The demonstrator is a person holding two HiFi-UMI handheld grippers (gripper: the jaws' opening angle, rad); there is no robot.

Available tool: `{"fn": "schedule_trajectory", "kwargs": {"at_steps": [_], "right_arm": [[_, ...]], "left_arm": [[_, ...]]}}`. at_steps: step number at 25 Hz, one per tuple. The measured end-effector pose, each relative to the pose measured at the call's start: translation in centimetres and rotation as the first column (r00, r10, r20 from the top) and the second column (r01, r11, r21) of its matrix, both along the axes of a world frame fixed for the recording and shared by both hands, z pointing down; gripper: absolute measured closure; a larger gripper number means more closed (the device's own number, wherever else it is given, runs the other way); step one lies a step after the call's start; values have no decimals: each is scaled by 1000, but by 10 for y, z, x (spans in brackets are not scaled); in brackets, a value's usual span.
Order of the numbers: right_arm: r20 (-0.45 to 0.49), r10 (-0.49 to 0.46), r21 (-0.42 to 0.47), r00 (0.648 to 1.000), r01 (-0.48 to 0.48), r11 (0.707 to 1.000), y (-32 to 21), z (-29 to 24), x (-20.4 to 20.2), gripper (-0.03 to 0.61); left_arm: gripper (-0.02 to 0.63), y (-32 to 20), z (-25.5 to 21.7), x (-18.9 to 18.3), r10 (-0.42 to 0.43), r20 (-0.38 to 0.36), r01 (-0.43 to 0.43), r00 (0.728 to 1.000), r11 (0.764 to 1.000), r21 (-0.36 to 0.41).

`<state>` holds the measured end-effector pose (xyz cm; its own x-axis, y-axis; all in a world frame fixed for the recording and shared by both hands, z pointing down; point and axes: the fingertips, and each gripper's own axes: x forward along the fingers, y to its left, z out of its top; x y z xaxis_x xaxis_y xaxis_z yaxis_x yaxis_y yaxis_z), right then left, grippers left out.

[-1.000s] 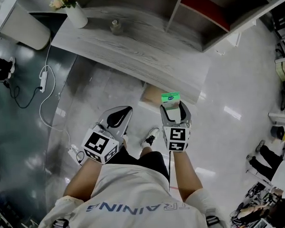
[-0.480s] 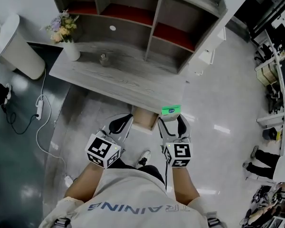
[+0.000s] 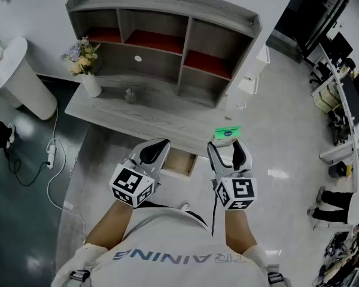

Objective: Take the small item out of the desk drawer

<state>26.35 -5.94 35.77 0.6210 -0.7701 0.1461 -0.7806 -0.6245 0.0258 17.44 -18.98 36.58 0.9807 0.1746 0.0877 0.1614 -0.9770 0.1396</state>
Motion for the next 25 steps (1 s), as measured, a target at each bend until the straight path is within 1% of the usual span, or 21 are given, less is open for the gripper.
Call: {"fn": "schedule_trajectory", "kwargs": {"at_steps": [4, 8, 13, 25], "right_arm": [[-67, 30, -6, 997, -31, 1000, 4, -19, 8, 249], [-74, 40, -21, 996, -42, 999, 5, -20, 13, 249], [-82, 31, -17, 996, -33, 999, -2, -22, 12, 249], [-65, 23, -17, 998, -24, 1000, -5, -20, 7, 249]], "left_arm": [[612, -10, -16, -1, -19, -44, 19, 999, 1000, 1], [612, -17, -17, -4, -30, -48, 30, 998, 1000, -3], [612, -20, -16, -6, -35, -49, 35, 998, 999, -3], [612, -22, -18, -11, -37, -44, 37, 998, 999, -11]]}}
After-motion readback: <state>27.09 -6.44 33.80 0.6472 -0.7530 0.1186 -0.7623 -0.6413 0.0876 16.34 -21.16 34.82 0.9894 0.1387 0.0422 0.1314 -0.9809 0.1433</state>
